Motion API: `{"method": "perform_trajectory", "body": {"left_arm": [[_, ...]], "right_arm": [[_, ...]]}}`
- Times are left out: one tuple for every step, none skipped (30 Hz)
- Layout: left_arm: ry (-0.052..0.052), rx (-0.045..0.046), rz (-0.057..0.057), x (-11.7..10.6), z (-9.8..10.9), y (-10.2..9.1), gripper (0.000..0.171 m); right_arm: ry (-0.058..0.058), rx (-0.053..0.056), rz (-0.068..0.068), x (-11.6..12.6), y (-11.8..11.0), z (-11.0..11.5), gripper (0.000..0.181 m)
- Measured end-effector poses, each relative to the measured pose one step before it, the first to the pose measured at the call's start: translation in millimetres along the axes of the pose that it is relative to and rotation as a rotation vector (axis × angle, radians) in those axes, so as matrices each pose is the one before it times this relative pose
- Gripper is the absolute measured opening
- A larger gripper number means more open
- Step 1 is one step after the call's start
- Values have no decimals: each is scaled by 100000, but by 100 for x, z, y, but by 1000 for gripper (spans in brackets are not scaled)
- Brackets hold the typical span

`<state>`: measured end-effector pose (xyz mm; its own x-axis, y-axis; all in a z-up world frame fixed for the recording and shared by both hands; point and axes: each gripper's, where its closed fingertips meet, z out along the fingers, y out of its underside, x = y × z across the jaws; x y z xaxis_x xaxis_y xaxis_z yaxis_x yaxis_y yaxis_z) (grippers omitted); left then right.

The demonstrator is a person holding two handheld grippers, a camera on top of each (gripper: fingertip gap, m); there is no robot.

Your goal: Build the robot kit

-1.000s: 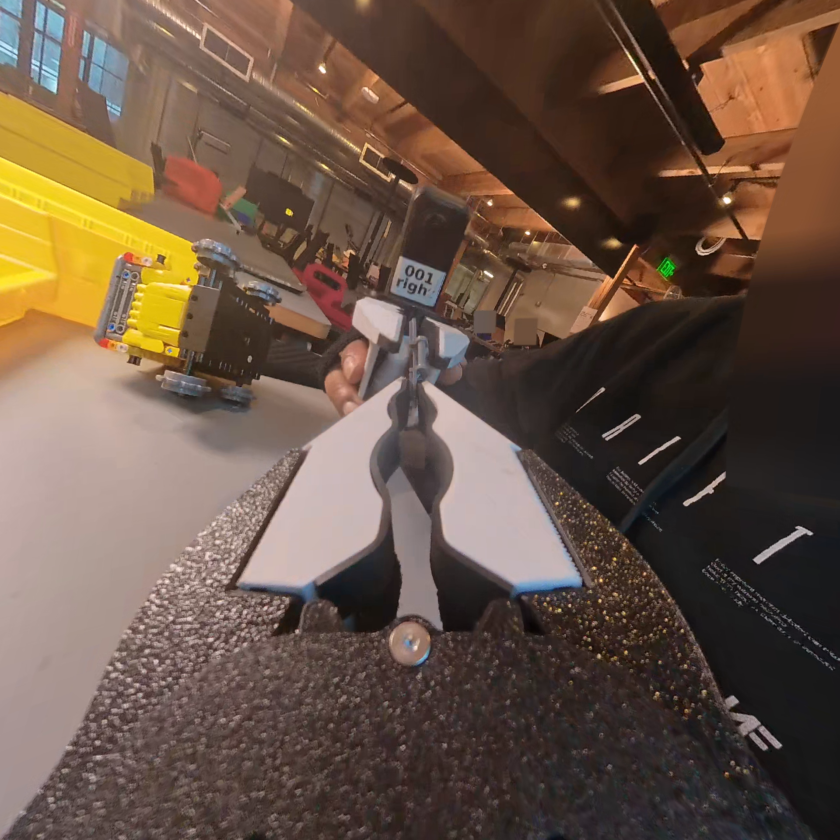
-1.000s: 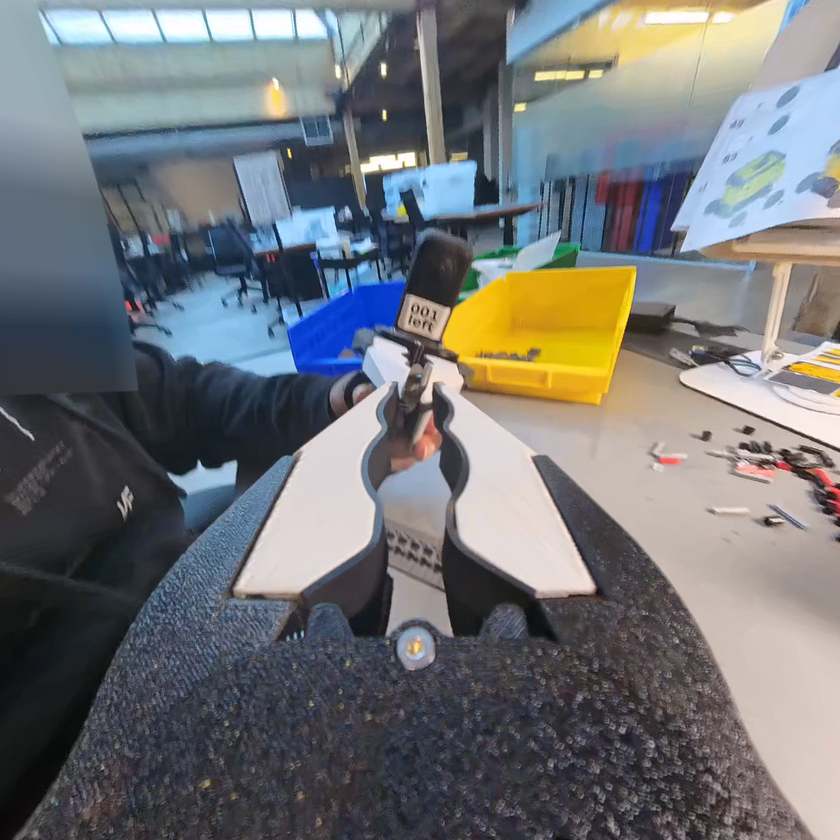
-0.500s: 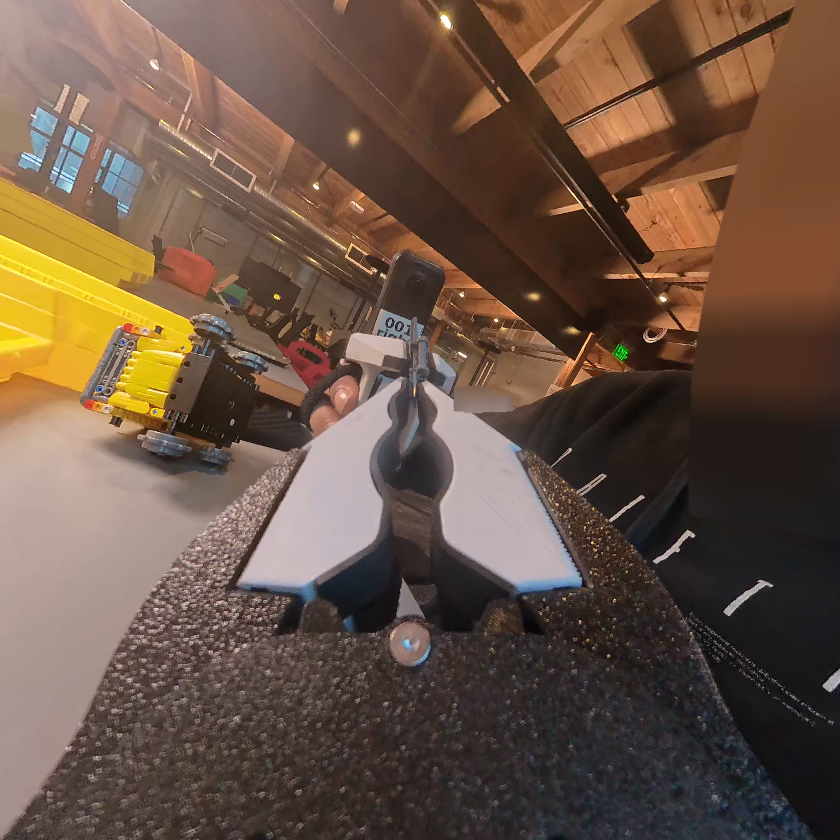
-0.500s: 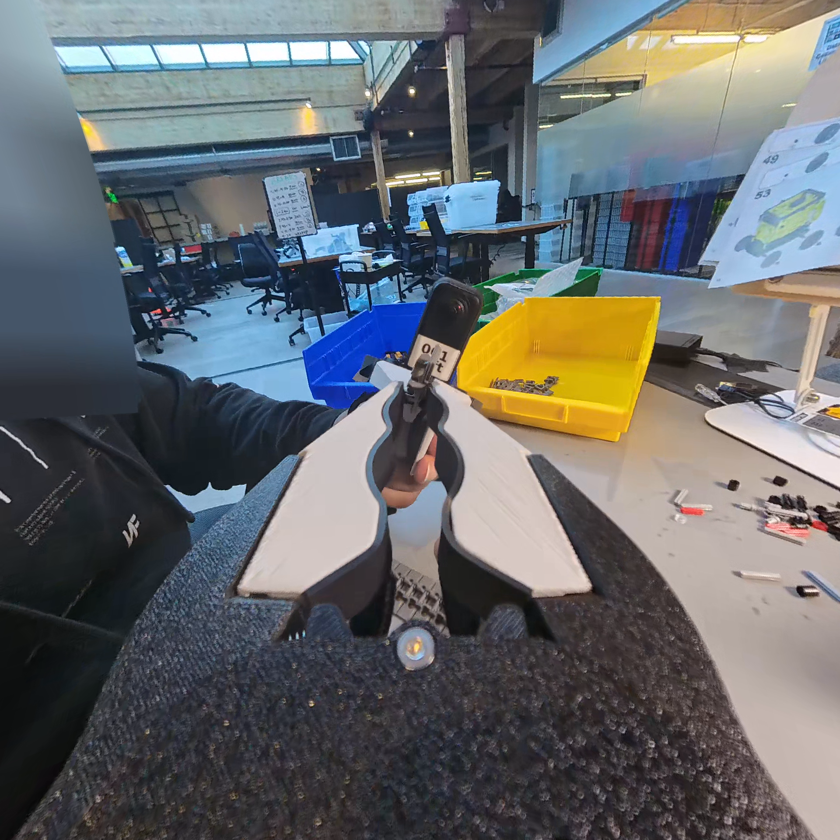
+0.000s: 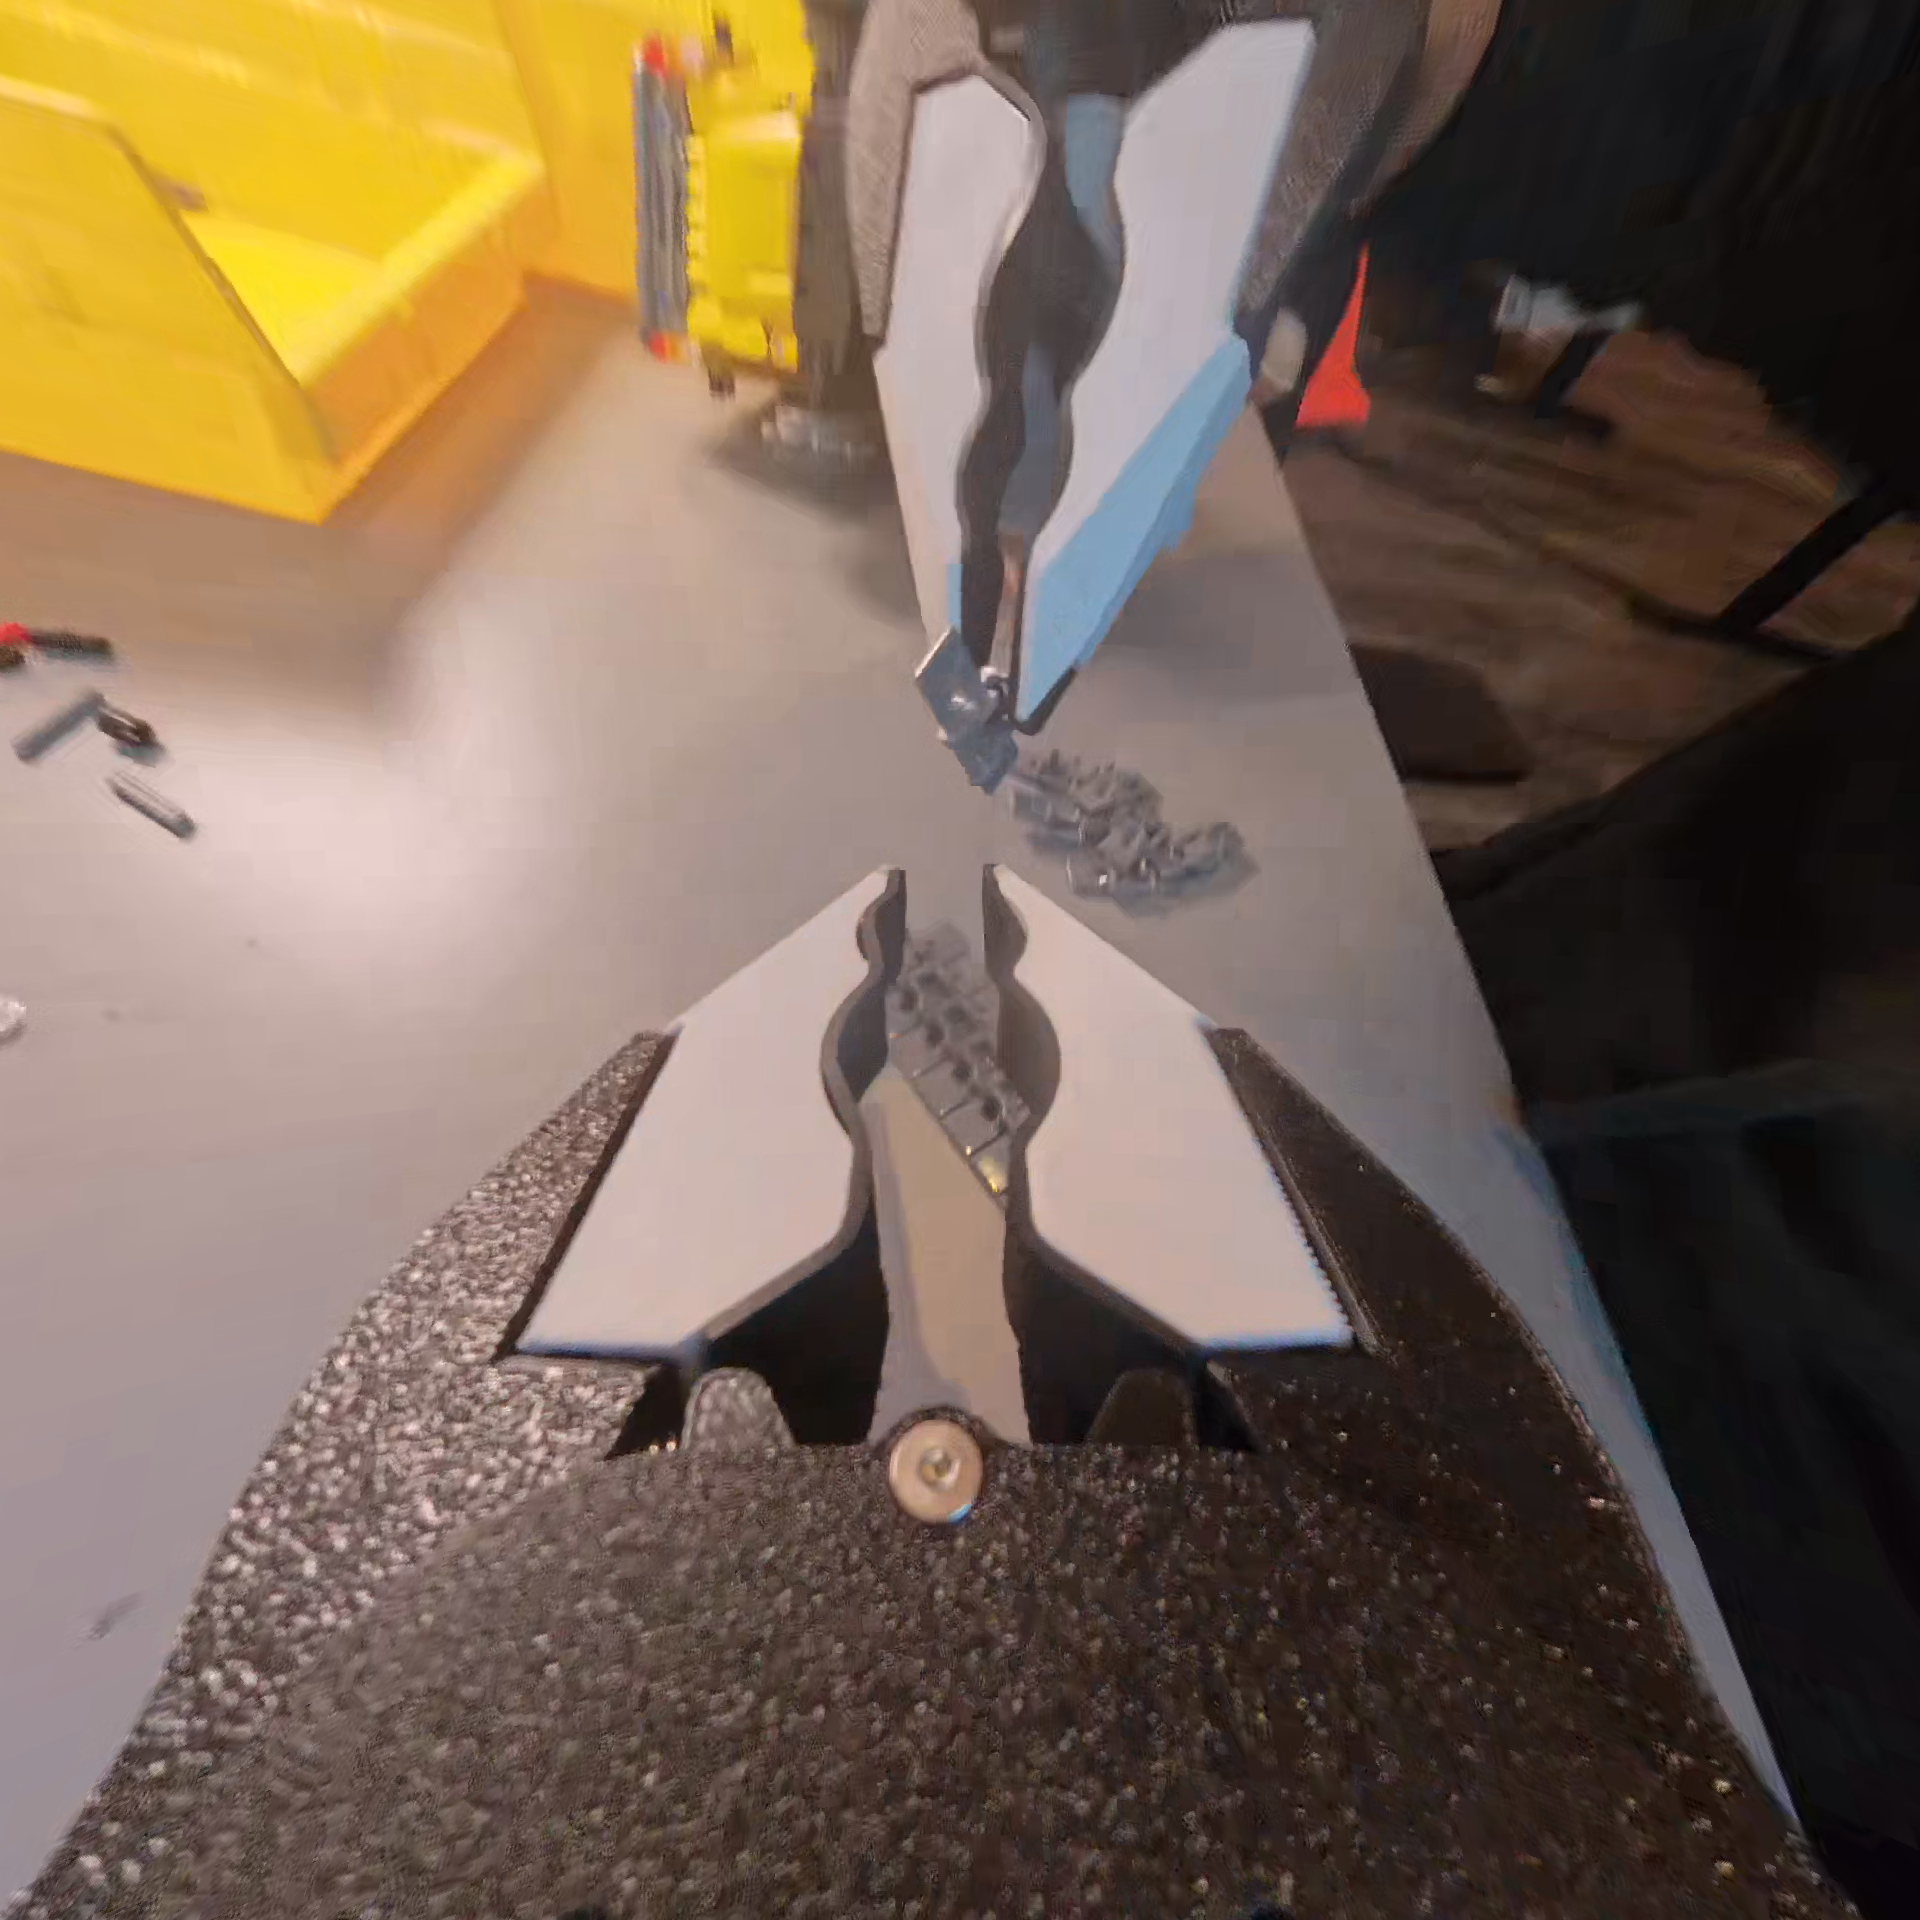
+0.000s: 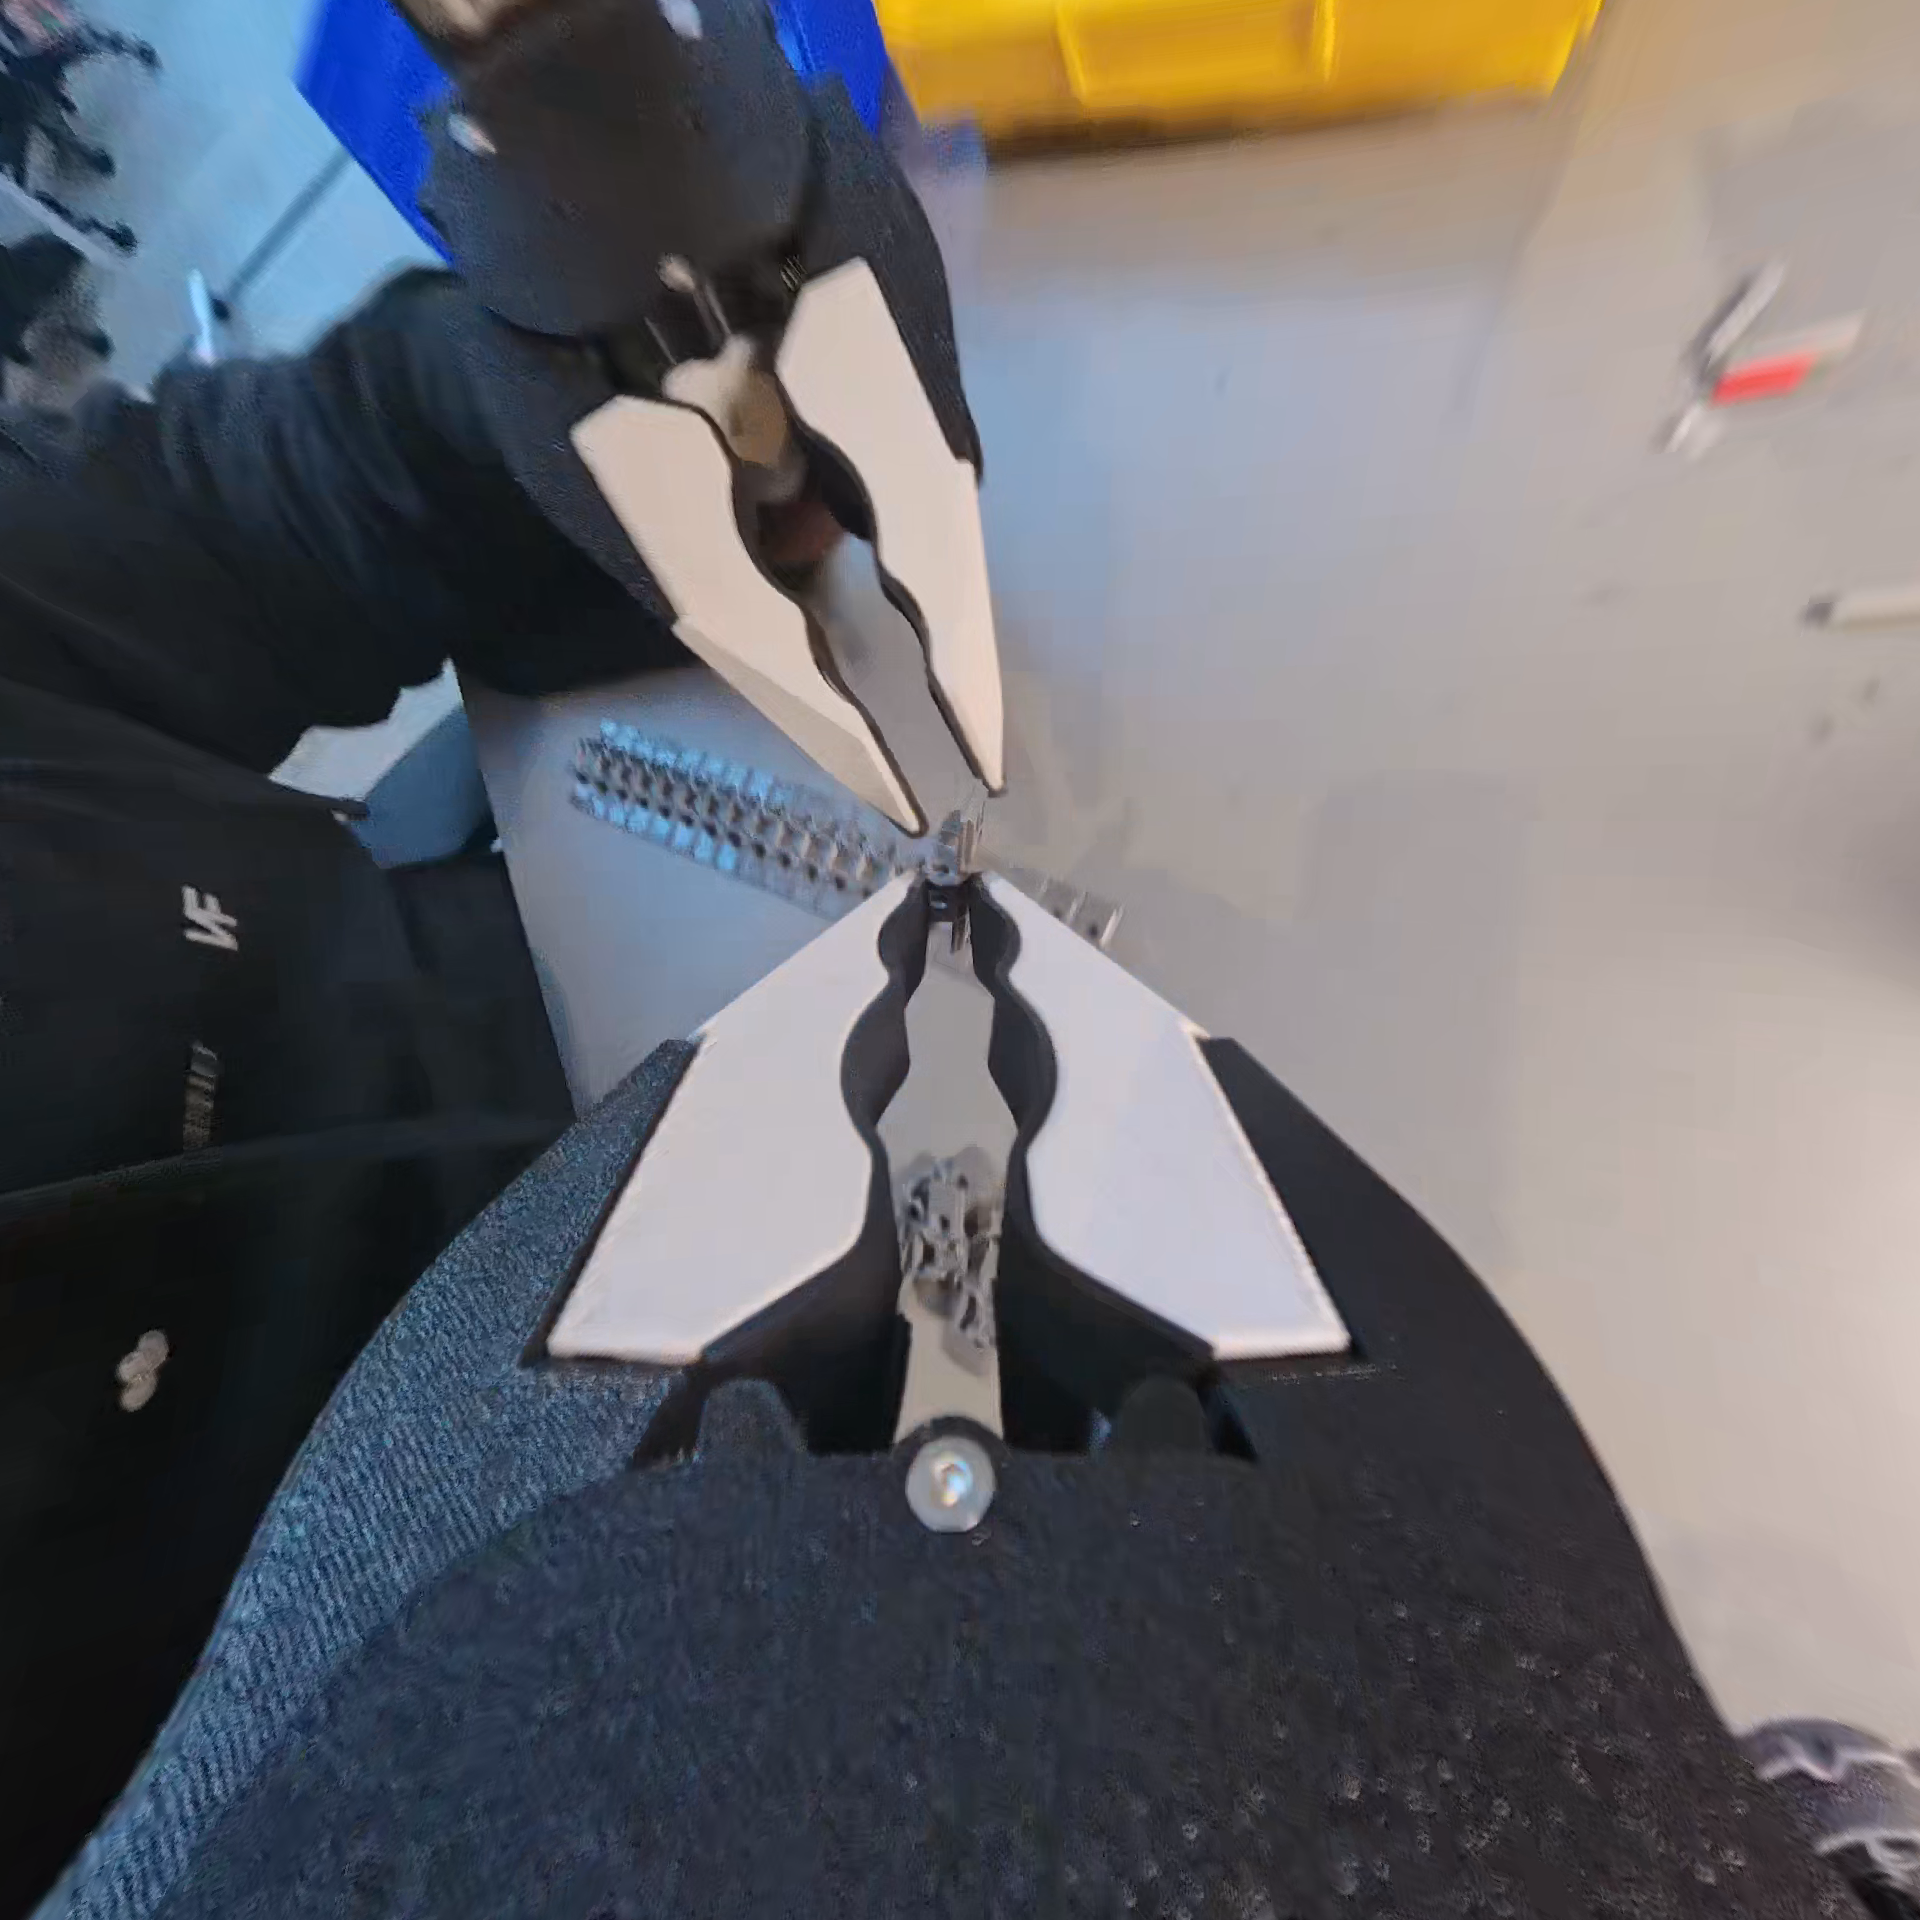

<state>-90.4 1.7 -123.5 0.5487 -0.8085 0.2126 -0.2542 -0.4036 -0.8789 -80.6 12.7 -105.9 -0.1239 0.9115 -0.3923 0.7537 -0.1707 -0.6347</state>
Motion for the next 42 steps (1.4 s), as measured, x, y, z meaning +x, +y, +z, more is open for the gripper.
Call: {"method": "perform_trajectory", "body": {"left_arm": [[99, -5655, 571, 154, 693, 1000, 10], [-513, -5132, 1337, 153, 695, 855, 10], [-1211, -4423, 2235, 132, 640, 689, 10], [-1133, -3821, 2306, 185, 583, 543, 10], [-668, -3256, 1700, 235, 520, 422, 11], [-1057, -2549, 1123, 109, 426, 308, 12], [-1880, -1884, 829, -88, 348, 216, 14], [-1781, -1401, 692, -117, 266, 161, 16], [-806, -882, 525, -10, 211, 93, 17], [-75, -256, 260, 88, 119, 3, 19], [-451, -466, 178, 1, 42, 30, 19], [-1099, -813, 771, -108, 32, 119, 19], [-1023, -103, 1315, -75, -6, 35, 17], [-928, -243, 1018, -93, -57, 47, 17], [-1222, 90, 562, -166, -106, -17, 18], [-1106, 63, -46, -192, -126, -10, 18], [-701, -321, -439, -169, -104, 68, 19], [-627, -764, -673, -161, -68, 162, 21], [40, -1448, -707, -52, 41, 272, 23], [470, -1310, -562, 31, 96, 276, 23], [218, -224, -276, 15, 68, 60, 23], [84, -93, -14, 17, 9, -3, 22], [-172, -50, 120, -1, 15, -11, 22], [-217, 86, 103, -10, 16, -8, 22], [-202, 47, 38, 3, 12, -15, 22], [-220, -86, 17, 0, 12, -7, 22], [-195, -73, 175, 12, 20, -16, 21], [-95, 68, 340, 31, 29, -20, 21], [-57, 138, 247, 29, 32, -28, 21], [-95, 59, 68, 4, 1, -6, 21], [-94, 62, 0, 1, 6, -10, 21], [-108, 113, -24, -5, 11, -5, 21], [-105, 91, -11, 8, 11, -3, 21], [-122, 43, 57, 1, 0, -3, 21], [-140, 33, 34, 0, -1, -2, 21], [-136, 44, -30, 5, 7, 4, 21], [-103, 20, -15, -5, -3, 1, 20], [-54, -9, -92, -1, -1, 1, 20], [-24, -24, -225, -2, -3, 5, 20], [-79, -9, -32, 5, 1, 0, 20], [-150, 4, 176, 9, 11, 2, 20], [-134, -14, 92, -11, 0, 1, 20]], "right_arm": [[-394, -7086, 3870, 667, 1191, 760, 7], [969, -5630, 2414, 759, 895, 750, 7], [-196, -5887, 2306, 507, 841, 714, 7], [-380, -4305, 2601, 422, 502, 608, 7], [435, -3204, 1910, 450, 272, 471, 7], [72, -3590, 699, 287, 297, 360, 7], [-538, -3291, 784, 117, 244, 277, 7], [-546, -2157, 1123, 72, 71, 194, 7], [-603, -2417, 891, 32, 119, 200, 7], [741, -1898, 410, 185, 46, 160, 7], [457, -1217, 353, 126, -75, 106, 7], [111, -1817, 263, 38, 4, 85, 7], [431, -1683, -43, 48, -34, 31, 7], [402, -1715, -246, -5, -38, 36, 7], [627, -1931, -541, -2, -16, 31, 7], [1041, -1394, -613, 43, -97, 5, 7], [826, -1492, -582, -2, -82, 10, 7], [696, -1785, -552, -16, 2, 6, 7], [333, -1403, -253, -42, -52, -16, 7], [-146, -1044, -190, -94, -93, -50, 7], [367, -661, -253, -3, -146, -88, 7], [848, -837, -578, 69, -104, -52, 7], [101, -1123, -138, -27, -34, 4, 7], [153, -1525, 45, 3, 97, 90, 7], [409, -1450, -186, 56, 120, 67, 7], [93, -316, 375, 18, -46, -17, 7], [159, -373, 197, 7, -6, 2, 7], [274, -496, 209, 13, 2, -2, 7], [355, -578, 241, 26, -16, 3, 7], [348, -688, 354, 11, -20, 9, 6], [432, -810, 394, 10, -22, 5, 6], [444, -986, 499, 11, -7, 10, 6], [657, -870, 570, 44, -14, 13, 6], [743, -649, 770, 51, -6, 21, 6], [553, -415, 1079, 31, -1, 25, 6], [530, -32, 1419, 61, -9, 27, 6], [670, 438, 1540, 97, -37, 61, 6], [-265, 482, 1777, 21, -4, 15, 6], [-979, 442, 2003, -9, 8, -23, 6], [-908, 317, 1307, -28, 21, -13, 6], [-176, 74, 370, 5, 32, -7, 6], [305, 181, 10, 4, -11, -4, 6]]}}
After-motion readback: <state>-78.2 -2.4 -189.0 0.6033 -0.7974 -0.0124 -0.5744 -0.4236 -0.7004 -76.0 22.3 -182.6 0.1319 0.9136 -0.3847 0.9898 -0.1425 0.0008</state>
